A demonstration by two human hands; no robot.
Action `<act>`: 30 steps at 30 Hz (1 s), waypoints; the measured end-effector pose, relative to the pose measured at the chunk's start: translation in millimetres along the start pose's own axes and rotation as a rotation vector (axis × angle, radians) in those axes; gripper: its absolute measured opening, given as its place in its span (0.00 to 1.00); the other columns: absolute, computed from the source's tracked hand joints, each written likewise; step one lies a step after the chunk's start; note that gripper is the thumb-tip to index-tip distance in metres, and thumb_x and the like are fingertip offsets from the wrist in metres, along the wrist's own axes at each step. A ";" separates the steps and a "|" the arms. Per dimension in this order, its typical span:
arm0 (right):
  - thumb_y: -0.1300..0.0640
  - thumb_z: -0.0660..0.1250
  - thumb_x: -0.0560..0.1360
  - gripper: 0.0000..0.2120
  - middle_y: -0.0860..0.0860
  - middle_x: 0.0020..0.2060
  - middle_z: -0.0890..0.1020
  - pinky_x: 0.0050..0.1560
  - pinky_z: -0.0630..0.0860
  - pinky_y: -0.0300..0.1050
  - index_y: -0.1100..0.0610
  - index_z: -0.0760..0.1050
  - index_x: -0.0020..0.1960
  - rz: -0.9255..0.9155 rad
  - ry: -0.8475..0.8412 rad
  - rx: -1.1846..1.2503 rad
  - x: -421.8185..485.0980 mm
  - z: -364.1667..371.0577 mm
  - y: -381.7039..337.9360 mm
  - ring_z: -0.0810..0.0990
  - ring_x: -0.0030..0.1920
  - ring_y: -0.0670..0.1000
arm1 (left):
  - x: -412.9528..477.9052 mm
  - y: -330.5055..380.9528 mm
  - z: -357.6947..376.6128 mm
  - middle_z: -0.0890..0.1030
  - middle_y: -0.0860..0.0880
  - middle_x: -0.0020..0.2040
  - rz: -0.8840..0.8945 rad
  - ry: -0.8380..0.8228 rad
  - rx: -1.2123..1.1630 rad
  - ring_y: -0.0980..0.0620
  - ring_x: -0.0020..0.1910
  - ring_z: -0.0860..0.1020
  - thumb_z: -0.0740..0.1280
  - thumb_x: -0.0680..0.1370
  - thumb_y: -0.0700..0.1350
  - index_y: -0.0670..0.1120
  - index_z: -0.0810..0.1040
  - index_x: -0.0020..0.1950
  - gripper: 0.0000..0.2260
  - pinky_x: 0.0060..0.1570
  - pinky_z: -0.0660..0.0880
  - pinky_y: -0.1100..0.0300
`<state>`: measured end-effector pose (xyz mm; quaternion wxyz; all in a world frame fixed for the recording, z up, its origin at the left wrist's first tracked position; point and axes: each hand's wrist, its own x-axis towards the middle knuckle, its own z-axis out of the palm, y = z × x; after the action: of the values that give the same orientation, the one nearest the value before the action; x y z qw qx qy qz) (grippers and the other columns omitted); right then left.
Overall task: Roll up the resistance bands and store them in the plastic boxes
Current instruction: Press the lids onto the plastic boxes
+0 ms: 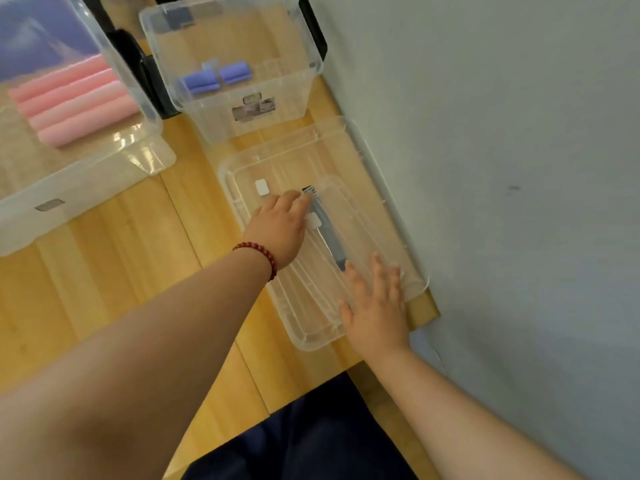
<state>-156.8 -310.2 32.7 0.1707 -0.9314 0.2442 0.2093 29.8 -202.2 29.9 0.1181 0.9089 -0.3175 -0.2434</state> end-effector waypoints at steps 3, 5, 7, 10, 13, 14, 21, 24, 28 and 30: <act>0.45 0.55 0.83 0.30 0.54 0.79 0.37 0.77 0.46 0.58 0.44 0.45 0.80 0.008 -0.046 0.028 2.6 -3.6 -0.5 0.33 0.77 0.64 | 8.3 2.7 -0.7 0.66 0.42 0.72 -0.111 0.044 -0.097 0.42 0.69 0.65 0.55 0.83 0.39 0.46 0.59 0.78 0.22 0.67 0.64 0.52; 0.45 0.55 0.83 0.30 0.54 0.79 0.36 0.77 0.45 0.57 0.45 0.45 0.80 -0.001 -0.065 0.041 3.6 -2.8 0.5 0.32 0.77 0.63 | 11.0 1.3 -1.4 0.70 0.41 0.68 -0.174 0.032 -0.151 0.42 0.67 0.67 0.53 0.83 0.38 0.44 0.59 0.77 0.21 0.66 0.65 0.52; 0.45 0.55 0.83 0.30 0.54 0.79 0.36 0.77 0.46 0.57 0.45 0.46 0.80 -0.017 -0.051 0.059 3.9 -0.1 2.5 0.31 0.76 0.61 | 9.2 -2.6 -1.5 0.71 0.40 0.66 -0.217 0.037 -0.174 0.42 0.67 0.67 0.53 0.83 0.35 0.42 0.63 0.76 0.20 0.66 0.65 0.52; 0.46 0.57 0.82 0.30 0.53 0.79 0.37 0.77 0.50 0.58 0.44 0.47 0.80 -0.051 -0.001 0.104 4.7 3.2 4.4 0.30 0.76 0.59 | 0.2 -7.8 -6.2 0.71 0.41 0.65 -0.257 0.118 -0.270 0.42 0.63 0.71 0.53 0.82 0.33 0.41 0.69 0.72 0.19 0.61 0.69 0.54; 0.47 0.62 0.80 0.34 0.55 0.79 0.43 0.73 0.55 0.63 0.44 0.48 0.80 -0.108 0.139 0.093 6.5 -1.2 -0.2 0.37 0.77 0.60 | -13.3 -8.6 -19.6 0.72 0.43 0.66 -0.275 0.221 -0.408 0.45 0.60 0.74 0.52 0.82 0.34 0.41 0.70 0.70 0.18 0.54 0.68 0.60; 0.45 0.62 0.79 0.35 0.57 0.79 0.45 0.72 0.55 0.65 0.44 0.47 0.80 -0.125 0.194 0.079 8.4 -5.1 -3.2 0.40 0.77 0.62 | -18.8 -10.1 -25.0 0.73 0.43 0.66 -0.261 0.264 -0.442 0.46 0.60 0.74 0.52 0.83 0.35 0.41 0.69 0.70 0.17 0.54 0.68 0.61; 0.39 0.63 0.75 0.43 0.60 0.79 0.50 0.73 0.38 0.65 0.48 0.40 0.80 -0.258 0.444 0.066 43.5 -77.5 -43.0 0.43 0.79 0.61 | -66.5 -35.5 -60.4 0.76 0.51 0.51 -0.028 0.539 -0.432 0.49 0.48 0.77 0.55 0.81 0.33 0.40 0.71 0.66 0.15 0.47 0.74 0.55; 0.45 0.68 0.75 0.39 0.56 0.71 0.71 0.74 0.42 0.65 0.53 0.54 0.79 -0.361 0.394 0.078 57.4 -99.9 -62.4 0.65 0.74 0.59 | -83.0 -43.7 -69.0 0.78 0.47 0.50 0.009 0.572 -0.389 0.49 0.47 0.76 0.56 0.79 0.31 0.39 0.71 0.66 0.16 0.47 0.72 0.55; 0.60 0.72 0.73 0.09 0.55 0.43 0.80 0.44 0.73 0.48 0.61 0.79 0.52 -0.490 0.411 0.245 59.1 -113.4 -81.9 0.79 0.44 0.60 | -105.6 -51.1 -83.0 0.79 0.46 0.53 -0.061 0.587 -0.429 0.50 0.49 0.75 0.57 0.82 0.36 0.40 0.73 0.67 0.15 0.50 0.72 0.54; 0.62 0.70 0.74 0.03 0.55 0.40 0.79 0.37 0.72 0.44 0.61 0.78 0.46 -0.566 0.502 0.242 53.3 -115.3 -89.3 0.78 0.38 0.58 | -119.7 -48.7 -92.8 0.77 0.52 0.59 -0.092 0.569 -0.575 0.52 0.58 0.75 0.55 0.83 0.44 0.48 0.74 0.67 0.15 0.60 0.72 0.53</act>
<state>-32.2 -305.6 125.2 0.2652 -0.9572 0.0351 -0.1105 21.7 -83.2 135.1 0.4398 0.8830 -0.1503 -0.0660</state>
